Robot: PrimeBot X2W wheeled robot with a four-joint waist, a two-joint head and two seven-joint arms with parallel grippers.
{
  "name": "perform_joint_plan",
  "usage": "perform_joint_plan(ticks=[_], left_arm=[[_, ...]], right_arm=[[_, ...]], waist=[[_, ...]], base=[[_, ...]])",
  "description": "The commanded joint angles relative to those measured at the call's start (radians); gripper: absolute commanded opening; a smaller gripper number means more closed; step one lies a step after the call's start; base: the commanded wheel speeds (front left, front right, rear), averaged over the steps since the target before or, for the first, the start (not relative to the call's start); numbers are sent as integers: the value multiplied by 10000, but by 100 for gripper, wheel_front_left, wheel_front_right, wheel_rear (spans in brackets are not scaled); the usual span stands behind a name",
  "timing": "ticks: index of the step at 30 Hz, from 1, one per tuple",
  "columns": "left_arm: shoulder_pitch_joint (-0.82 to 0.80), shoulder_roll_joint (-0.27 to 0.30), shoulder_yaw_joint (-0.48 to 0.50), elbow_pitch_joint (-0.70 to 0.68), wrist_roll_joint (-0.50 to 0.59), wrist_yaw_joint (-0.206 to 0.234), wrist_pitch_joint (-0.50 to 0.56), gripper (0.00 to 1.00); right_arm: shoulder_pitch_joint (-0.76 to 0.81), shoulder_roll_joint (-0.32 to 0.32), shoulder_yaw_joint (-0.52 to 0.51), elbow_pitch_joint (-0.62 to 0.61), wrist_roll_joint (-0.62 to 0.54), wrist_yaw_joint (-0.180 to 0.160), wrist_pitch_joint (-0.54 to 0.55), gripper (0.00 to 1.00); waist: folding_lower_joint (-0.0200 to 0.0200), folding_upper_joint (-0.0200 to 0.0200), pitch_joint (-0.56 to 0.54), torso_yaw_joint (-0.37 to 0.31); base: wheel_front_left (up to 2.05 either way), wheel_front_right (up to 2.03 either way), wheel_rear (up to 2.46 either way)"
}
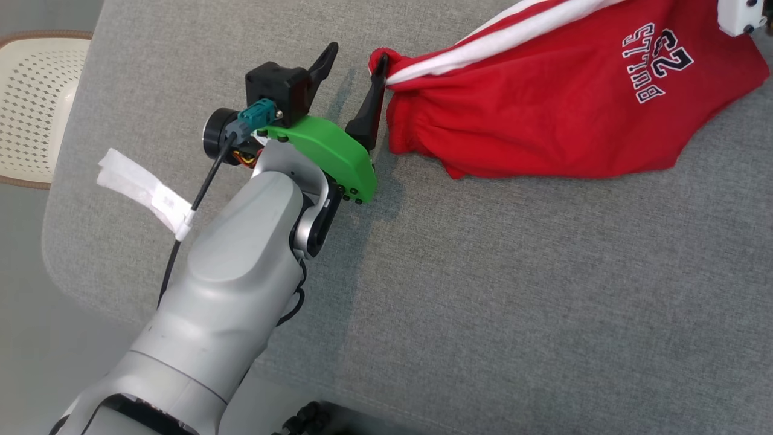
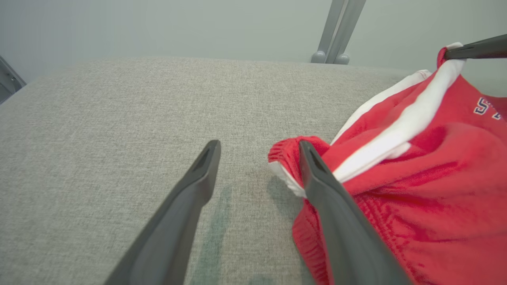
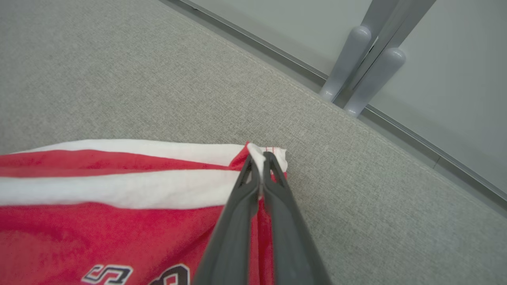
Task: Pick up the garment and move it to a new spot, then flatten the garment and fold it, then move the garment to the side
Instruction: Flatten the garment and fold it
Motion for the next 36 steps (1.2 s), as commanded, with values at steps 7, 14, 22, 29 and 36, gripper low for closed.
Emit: perform_joint_plan(ticks=[7,14,22,29,36], left_arm=[[-543,19,-246,556,-464,233,-274,100],[-759,32,-274,1368,-425,460,-476,100],[-338,357,238,1799,-326,596,-603,100],[614,838,1091,736,108,759,-608,100],[2267,1175,1721,-972,1219,1051,-602,100]], right_arm=[[-320,304,134,551,139,-15,-540,100],[-204,511,291,987,100,-15,-1401,100],[771,514,39,847,671,-15,-3644,100],[2122,567,-292,590,1281,-15,-5604,100],[3621,653,-871,-62,1278,-15,-6563,100]], waist=[[-1,0,97,-41],[-1,0,-152,-302],[-1,0,-1084,-789],[-1,0,-2016,-1430],[-1,0,-2792,-2107]], base=[[0,0,0],[0,0,0],[0,0,0],[0,0,0],[0,0,0]])
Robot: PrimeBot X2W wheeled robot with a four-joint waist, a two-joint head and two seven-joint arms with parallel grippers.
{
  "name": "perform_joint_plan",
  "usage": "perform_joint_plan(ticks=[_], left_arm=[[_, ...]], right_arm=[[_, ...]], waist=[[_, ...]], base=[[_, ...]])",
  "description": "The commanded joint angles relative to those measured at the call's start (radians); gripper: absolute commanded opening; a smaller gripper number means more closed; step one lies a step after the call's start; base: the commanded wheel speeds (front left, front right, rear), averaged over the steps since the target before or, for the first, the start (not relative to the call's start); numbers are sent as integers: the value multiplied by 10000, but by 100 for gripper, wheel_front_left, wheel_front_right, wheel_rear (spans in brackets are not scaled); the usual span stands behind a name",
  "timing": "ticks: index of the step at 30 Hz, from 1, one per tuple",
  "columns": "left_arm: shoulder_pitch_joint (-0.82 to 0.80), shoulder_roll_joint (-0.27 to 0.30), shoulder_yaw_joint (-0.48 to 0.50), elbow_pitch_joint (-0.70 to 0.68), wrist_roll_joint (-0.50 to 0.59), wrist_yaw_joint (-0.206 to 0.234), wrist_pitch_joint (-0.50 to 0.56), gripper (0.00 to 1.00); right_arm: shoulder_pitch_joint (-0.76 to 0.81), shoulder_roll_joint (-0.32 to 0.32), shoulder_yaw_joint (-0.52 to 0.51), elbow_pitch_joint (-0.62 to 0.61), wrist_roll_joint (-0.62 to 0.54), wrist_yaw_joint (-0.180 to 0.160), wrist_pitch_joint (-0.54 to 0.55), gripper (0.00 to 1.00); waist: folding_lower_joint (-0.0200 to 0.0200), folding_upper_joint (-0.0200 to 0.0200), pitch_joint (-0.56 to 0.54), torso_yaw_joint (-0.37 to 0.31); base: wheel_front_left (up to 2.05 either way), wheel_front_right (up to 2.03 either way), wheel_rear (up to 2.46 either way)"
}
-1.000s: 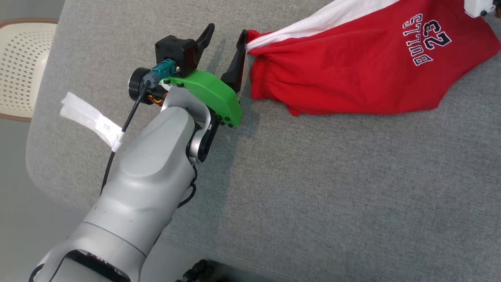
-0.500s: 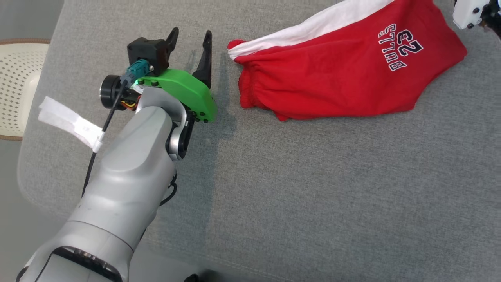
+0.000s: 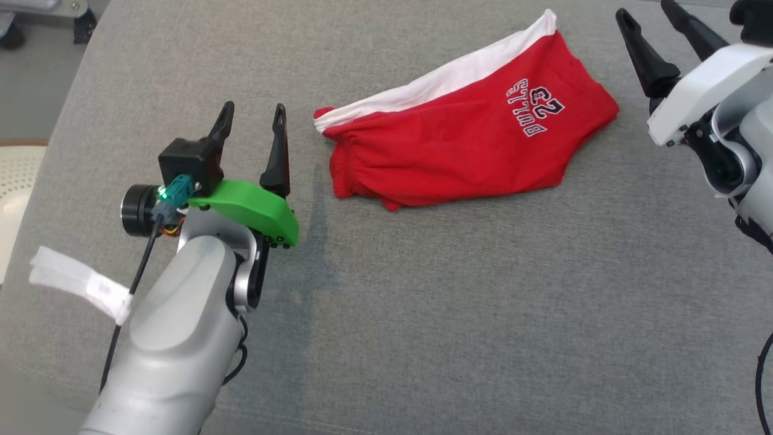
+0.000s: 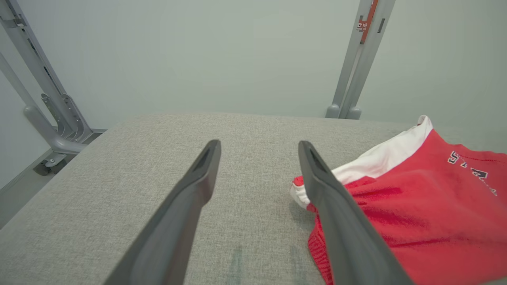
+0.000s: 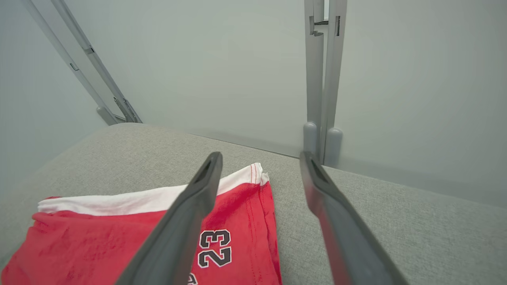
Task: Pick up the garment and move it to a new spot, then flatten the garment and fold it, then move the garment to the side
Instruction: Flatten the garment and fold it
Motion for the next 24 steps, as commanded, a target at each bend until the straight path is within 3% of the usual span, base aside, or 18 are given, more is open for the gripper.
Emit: perform_joint_plan(ticks=[1,9,14,20,24], left_arm=[[372,41,184,-285,158,37,-22,100],[2426,-59,1288,-2166,1122,-458,-23,100],[3629,-293,2029,-2795,1682,-713,-24,100],[4855,-618,2579,-3276,2531,-1123,-24,100],[5507,-837,2918,-3417,2998,-1206,-24,100]], right_arm=[[391,6,-412,-161,-49,-15,-77,100],[3408,550,-3918,-2213,-2694,-9,-73,100],[5704,1491,-6017,-3533,-4458,-9,-72,100],[7843,2624,-7699,-4657,-5866,-9,-74,100],[8733,3104,-8258,-5079,-6395,-9,-75,100]], waist=[[1,0,-668,-662],[1,0,-1252,-1319],[1,0,-1635,-1652],[1,0,-1961,-1886],[1,0,-2113,-1958]], base=[[0,0,0],[0,0,0],[0,0,0],[0,0,0],[0,0,0]])
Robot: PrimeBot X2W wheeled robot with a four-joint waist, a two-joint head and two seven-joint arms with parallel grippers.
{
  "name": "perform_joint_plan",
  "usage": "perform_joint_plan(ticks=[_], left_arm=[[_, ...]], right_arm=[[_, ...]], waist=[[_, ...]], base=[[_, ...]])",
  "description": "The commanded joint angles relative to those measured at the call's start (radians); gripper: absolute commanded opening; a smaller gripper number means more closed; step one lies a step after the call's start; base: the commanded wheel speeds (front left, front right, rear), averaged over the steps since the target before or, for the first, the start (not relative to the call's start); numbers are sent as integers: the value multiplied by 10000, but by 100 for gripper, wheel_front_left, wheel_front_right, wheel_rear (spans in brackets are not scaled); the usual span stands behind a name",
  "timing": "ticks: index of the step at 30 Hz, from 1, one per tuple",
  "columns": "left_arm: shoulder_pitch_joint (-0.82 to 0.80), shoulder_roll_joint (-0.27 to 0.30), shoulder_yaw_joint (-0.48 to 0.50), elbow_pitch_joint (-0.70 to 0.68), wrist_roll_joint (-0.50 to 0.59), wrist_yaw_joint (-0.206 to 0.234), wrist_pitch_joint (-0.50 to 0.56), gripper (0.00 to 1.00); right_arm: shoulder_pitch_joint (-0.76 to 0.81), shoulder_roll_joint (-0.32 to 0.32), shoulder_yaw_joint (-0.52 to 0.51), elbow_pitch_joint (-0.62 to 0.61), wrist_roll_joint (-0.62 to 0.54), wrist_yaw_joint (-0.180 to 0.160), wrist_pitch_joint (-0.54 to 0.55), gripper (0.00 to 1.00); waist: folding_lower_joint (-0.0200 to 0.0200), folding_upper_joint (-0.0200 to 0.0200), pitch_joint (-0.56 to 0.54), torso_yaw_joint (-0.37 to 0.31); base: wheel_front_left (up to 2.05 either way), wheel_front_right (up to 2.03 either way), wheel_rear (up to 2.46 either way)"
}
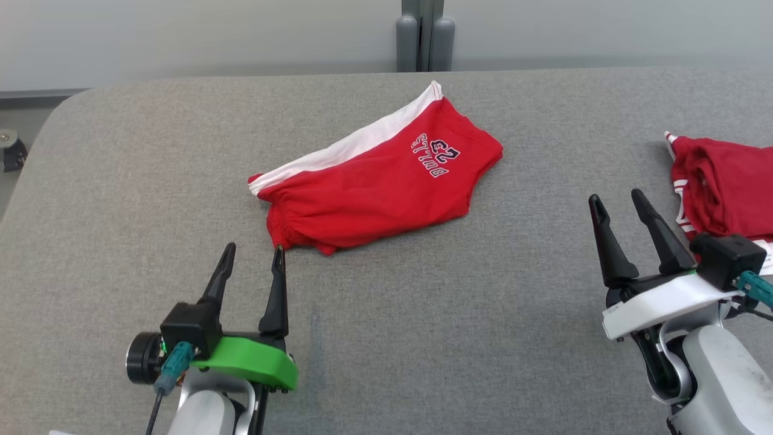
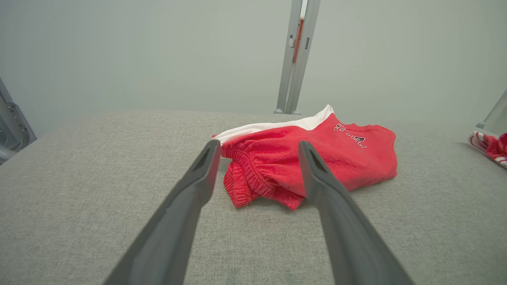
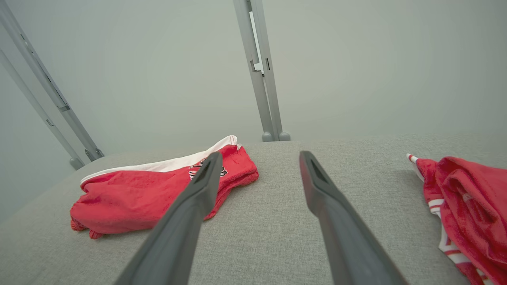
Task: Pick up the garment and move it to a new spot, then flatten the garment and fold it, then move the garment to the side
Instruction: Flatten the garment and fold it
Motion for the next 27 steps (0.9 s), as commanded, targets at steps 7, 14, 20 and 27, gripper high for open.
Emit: perform_joint_plan(ticks=[7,14,20,27], left_arm=[[826,-250,465,-181,445,-131,-24,100],[718,-305,417,-274,637,-241,-24,100],[334,-301,-13,-192,312,-102,-24,100],[49,-302,-629,-188,-172,201,-25,100]], right_arm=[[781,463,-579,-383,-575,-1,-26,100],[897,511,-667,-300,-732,-1,-26,100],[638,528,-567,164,-235,-1,243,100],[-65,752,-698,129,2644,-1,1601,100]], waist=[[1,0,-229,-108],[1,0,-107,44],[1,0,320,450],[1,0,976,1145]], base=[[0,0,0],[0,0,0],[0,0,0],[0,0,0]])
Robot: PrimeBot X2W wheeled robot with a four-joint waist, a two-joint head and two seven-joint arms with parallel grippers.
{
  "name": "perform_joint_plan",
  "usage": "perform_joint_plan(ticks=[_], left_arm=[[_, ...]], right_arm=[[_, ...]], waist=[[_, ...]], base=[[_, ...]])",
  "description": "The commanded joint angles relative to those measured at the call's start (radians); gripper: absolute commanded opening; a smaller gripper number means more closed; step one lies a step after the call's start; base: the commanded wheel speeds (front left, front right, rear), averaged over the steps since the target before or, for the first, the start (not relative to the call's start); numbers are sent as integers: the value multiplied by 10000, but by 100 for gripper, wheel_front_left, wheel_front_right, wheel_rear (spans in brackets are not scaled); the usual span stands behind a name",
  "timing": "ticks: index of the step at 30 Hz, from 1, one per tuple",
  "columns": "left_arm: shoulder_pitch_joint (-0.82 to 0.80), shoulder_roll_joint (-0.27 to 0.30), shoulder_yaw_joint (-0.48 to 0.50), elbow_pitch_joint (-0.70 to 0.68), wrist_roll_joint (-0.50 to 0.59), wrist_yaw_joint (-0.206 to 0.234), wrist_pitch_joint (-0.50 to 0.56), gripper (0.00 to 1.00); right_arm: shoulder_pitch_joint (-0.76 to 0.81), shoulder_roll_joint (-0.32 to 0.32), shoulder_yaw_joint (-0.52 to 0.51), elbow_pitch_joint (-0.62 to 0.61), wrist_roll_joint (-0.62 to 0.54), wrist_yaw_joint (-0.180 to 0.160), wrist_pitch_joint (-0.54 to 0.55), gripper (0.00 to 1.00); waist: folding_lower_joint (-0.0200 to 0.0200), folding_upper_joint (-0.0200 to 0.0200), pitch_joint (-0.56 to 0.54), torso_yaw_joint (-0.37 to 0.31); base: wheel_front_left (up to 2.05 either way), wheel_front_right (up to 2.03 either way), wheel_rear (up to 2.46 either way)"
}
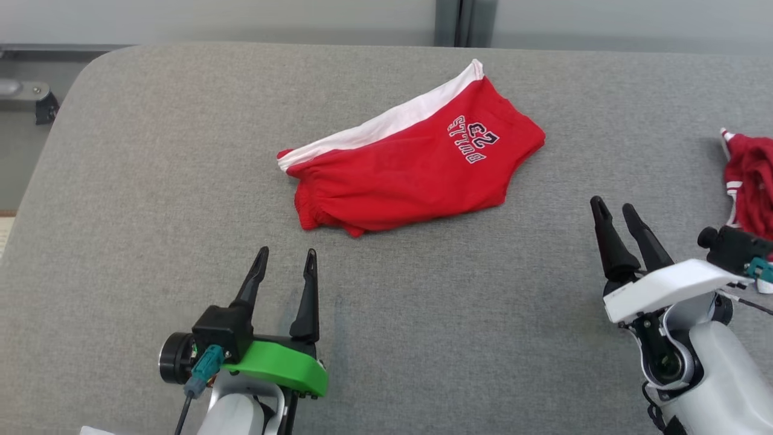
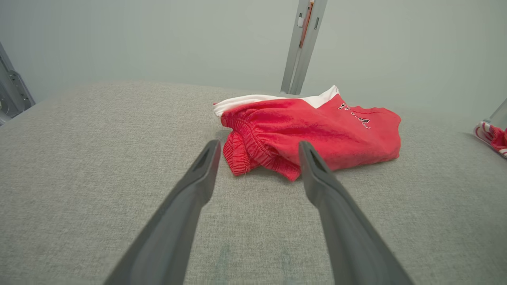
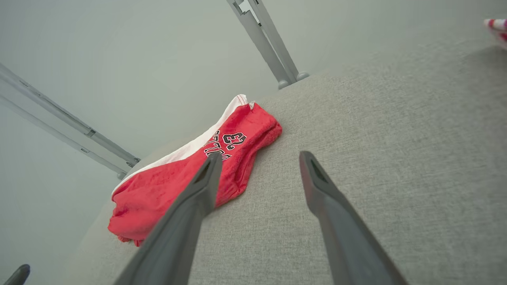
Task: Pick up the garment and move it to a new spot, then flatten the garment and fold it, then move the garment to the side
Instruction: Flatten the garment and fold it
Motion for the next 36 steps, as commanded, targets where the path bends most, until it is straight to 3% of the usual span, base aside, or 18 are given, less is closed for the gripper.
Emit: perform_joint_plan(ticks=[1,6,12,25,36], left_arm=[[-194,19,-90,18,-110,75,-26,100],[-410,17,-462,61,-416,164,-26,100],[-619,17,-884,-51,-717,320,-27,100],[-729,14,-1494,-307,-1188,543,-27,100],[-878,16,-2114,-499,-1581,682,-27,100]], right_arm=[[-283,13,-81,12,420,1,296,100],[-1139,326,-743,694,1872,1,1532,100],[-2183,617,-1404,1914,2345,1,2749,100],[-4049,990,-3127,4815,1768,16,3652,100],[-4987,725,-3637,5607,735,18,3908,100]], waist=[[0,0,486,497],[0,0,842,1020],[0,0,1123,1632],[0,0,1506,2640],[0,0,1904,3258]], base=[[0,0,0],[0,0,0],[0,0,0],[0,0,0],[0,0,0]])
